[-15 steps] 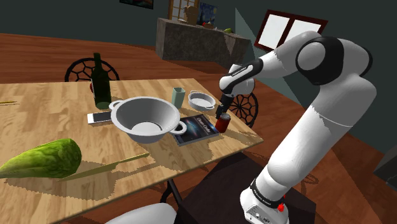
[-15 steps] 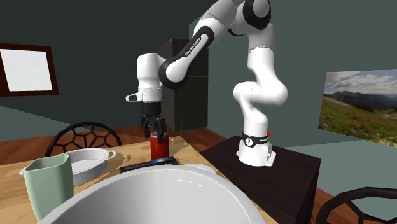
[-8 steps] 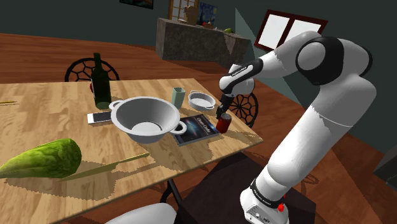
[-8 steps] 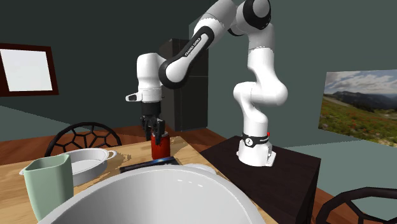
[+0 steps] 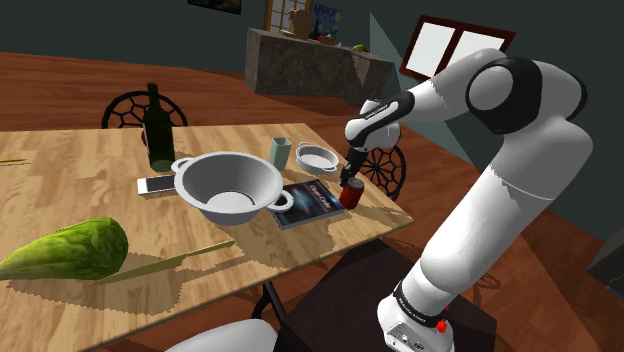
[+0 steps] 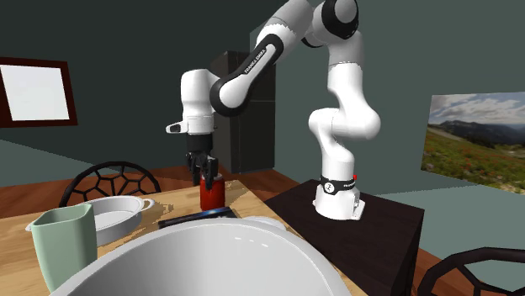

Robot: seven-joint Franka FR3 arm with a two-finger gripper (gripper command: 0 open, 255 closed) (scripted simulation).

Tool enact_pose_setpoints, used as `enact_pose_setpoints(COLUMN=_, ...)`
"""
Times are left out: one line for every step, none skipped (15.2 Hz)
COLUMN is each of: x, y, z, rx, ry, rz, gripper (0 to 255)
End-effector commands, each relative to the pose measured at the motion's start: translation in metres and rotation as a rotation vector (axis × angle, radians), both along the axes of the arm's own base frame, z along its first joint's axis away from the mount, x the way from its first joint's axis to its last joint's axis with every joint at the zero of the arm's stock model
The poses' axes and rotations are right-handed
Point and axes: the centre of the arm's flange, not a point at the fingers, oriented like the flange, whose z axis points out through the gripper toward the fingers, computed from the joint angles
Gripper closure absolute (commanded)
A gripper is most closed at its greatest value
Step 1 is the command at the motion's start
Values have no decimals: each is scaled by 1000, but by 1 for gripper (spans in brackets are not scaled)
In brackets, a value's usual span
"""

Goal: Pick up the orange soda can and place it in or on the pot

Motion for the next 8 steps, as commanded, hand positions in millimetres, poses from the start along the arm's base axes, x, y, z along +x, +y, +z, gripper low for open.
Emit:
enact_pose_setpoints(x=0, y=0, z=7, rx=1, ry=3, rz=-1, gripper=255)
enact_pose_setpoints(x=0, y=0, z=12, rx=1, ry=3, rz=-1, gripper=255)
enact_pose_setpoints(x=0, y=0, z=18, rx=1, ry=3, rz=-1, gripper=255)
enact_pose_setpoints(x=0, y=0, z=23, rx=1, ry=3, rz=-1, gripper=255)
enact_pose_setpoints(x=0, y=0, z=28, rx=1, ry=3, rz=-1, gripper=255)
enact_pose_setpoints(x=0, y=0, z=33, rx=1, ry=3, rz=-1, gripper=255)
enact_pose_setpoints(x=0, y=0, z=39, rx=1, ry=3, rz=-1, gripper=255)
enact_pose_setpoints(x=0, y=0, z=44, rx=1, ry=3, rz=-1, gripper=255)
